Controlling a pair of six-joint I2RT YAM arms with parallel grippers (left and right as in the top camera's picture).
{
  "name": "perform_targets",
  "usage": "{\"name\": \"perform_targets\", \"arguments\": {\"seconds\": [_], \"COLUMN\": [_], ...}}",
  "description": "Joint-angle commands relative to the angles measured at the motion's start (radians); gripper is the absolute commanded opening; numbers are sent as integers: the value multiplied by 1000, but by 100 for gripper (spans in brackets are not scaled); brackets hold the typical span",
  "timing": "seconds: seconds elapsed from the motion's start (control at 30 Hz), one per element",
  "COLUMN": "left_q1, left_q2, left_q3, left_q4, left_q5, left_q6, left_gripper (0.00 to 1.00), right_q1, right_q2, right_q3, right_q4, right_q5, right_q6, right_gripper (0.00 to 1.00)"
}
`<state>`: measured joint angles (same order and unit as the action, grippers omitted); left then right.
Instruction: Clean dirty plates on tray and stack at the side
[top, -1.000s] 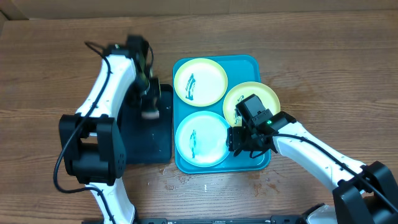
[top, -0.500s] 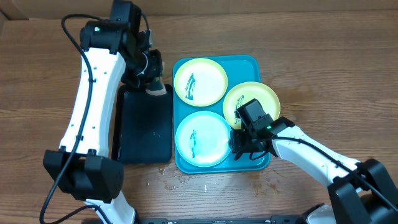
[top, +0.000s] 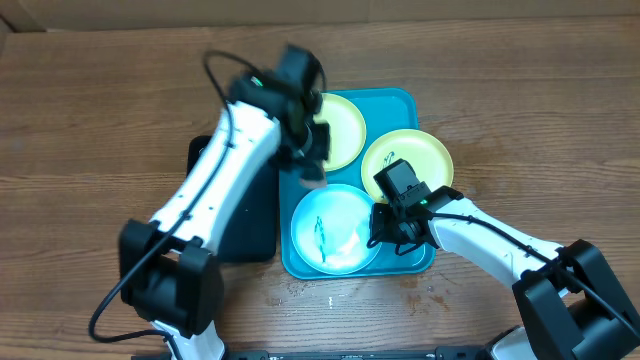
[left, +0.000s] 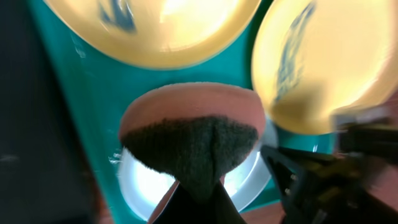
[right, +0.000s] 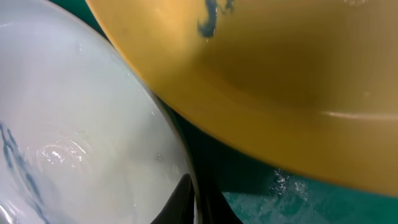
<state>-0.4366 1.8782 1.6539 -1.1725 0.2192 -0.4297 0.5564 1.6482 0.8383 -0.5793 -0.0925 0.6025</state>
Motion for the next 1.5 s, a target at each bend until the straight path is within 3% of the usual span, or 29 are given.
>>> {"name": "perform_targets", "arguments": {"seconds": [0.0, 0.13, 0.27, 0.4, 0.67, 0.9, 1.03, 1.17, 1.3, 1.47], "left_q1": [-77, -156, -219, -231, -181, -177, -179, -187, -215, -205], "left_q2": [7, 7, 7, 7, 42, 88, 90, 108, 149, 153], "left_q3": [-172, -314, -403, -428, -428, -410, -404, -406, -406, -404], "left_q4": [98, 239, 379, 392, 381, 367, 422, 481, 499, 407], "left_q5": [68, 77, -4, -170, -240, -148, 83, 200, 158, 82], "left_q6": [-198, -298, -315, -311, -212, -206, -89, -90, -117, -117], "left_gripper": [4, 4, 4, 4, 4, 4, 4, 5, 4, 4], "right_q1": [-8, -8, -8, -8, -8, -8, -8, -8, -8, -8], "right_q2": [32, 32, 32, 32, 32, 32, 32, 32, 32, 32], "right_q3": [-27, -27, -27, -27, -27, -27, -27, -27, -27, -27], "right_q4": [-40, -56, -63, -70, -84, -84, -84, -84, -81, -82], "right_q5": [160, 160, 160, 161, 169, 170, 170, 170, 166, 158], "right_q6": [60, 60, 59, 56, 56, 56, 56, 56, 57, 81], "right_gripper": [5, 5, 5, 5, 5, 5, 5, 5, 5, 5]}}
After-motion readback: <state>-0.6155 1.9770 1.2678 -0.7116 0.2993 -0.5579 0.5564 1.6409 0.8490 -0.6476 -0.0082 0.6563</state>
